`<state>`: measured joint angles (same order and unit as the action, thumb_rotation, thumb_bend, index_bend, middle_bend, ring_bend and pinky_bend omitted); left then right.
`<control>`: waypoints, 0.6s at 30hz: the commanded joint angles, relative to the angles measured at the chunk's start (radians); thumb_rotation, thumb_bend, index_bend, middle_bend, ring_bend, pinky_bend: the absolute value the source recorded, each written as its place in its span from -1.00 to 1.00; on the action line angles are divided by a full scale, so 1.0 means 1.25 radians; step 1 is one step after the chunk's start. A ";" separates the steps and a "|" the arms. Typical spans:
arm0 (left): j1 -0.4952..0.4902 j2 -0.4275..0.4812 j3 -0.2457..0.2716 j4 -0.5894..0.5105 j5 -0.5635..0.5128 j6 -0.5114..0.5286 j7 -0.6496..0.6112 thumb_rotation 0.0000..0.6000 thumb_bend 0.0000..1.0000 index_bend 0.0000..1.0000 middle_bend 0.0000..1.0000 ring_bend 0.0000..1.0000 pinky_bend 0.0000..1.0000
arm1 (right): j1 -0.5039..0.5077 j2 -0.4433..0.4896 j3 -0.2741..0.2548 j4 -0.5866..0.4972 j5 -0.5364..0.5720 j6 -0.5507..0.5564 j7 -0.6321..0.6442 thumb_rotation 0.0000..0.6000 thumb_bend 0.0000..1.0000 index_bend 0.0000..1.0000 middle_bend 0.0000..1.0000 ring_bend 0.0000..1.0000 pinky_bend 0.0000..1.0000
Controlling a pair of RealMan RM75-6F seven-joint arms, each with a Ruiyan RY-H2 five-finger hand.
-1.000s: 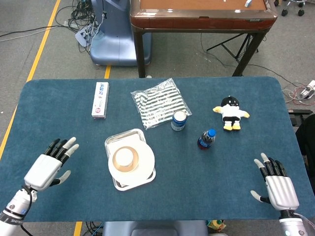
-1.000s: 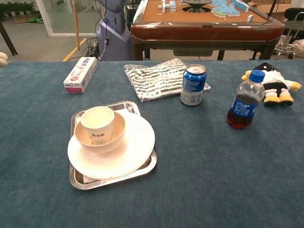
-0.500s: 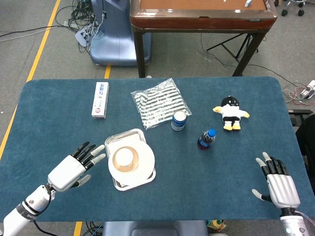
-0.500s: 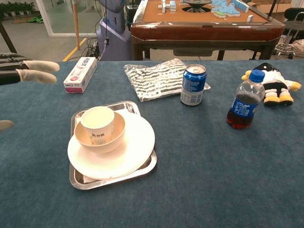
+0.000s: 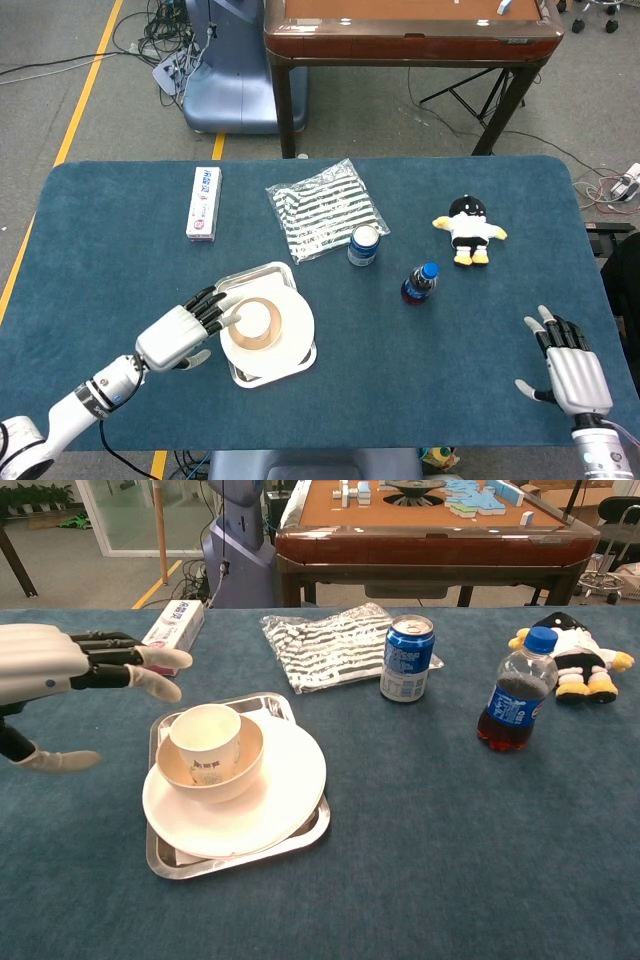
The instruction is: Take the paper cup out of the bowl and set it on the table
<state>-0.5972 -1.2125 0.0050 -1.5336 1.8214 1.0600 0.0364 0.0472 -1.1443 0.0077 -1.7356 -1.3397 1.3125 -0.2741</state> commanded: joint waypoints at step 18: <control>-0.034 -0.069 0.011 0.042 -0.049 -0.024 0.028 1.00 -0.36 -0.51 -1.00 -1.00 -1.00 | 0.014 0.020 0.002 0.007 0.019 -0.022 0.047 1.00 -0.55 -1.00 -1.00 -1.00 -1.00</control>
<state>-0.6407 -1.2964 0.0165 -1.4796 1.7598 1.0284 0.0690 0.0642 -1.1204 0.0104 -1.7274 -1.3163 1.2861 -0.2165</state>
